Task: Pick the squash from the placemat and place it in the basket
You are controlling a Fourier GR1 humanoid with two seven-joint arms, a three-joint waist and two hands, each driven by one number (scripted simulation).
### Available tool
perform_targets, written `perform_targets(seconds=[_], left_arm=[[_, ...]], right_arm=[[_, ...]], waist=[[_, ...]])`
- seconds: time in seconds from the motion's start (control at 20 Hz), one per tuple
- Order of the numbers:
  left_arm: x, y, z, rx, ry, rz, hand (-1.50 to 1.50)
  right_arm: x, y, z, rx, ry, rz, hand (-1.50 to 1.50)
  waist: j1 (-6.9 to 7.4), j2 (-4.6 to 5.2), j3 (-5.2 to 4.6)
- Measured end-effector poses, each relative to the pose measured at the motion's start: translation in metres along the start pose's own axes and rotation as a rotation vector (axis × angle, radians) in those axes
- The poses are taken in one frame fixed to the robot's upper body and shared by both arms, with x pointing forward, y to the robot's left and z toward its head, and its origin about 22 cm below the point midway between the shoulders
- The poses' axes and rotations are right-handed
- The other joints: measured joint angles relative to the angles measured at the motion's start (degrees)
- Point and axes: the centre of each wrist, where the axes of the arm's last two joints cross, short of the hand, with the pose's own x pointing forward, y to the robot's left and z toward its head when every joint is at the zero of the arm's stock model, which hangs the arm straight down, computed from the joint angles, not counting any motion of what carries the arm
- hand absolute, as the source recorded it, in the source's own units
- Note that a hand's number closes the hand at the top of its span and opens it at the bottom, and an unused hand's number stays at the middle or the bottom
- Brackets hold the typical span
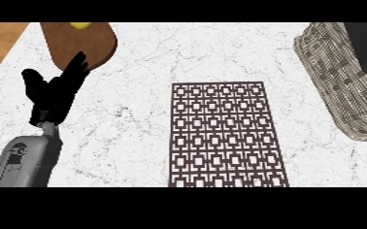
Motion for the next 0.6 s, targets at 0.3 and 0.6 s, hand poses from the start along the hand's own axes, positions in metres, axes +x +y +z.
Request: perform_targets(seconds=[0.3,0.6], left_arm=[[-0.002,0.005,0.008,0.004,0.013,0.005,0.0],[-0.012,0.009,0.011,0.027,0.02,0.007,0.0]], right_arm=[[-0.025,0.021,-0.007,0.002,0.021,0.049,1.5],[-0.053,0.04,-0.011,0.011,0.032,0.02,1.5]], waist=[[-0.72,-0.55,0.08],[-1.75,-0.78,0.1]])
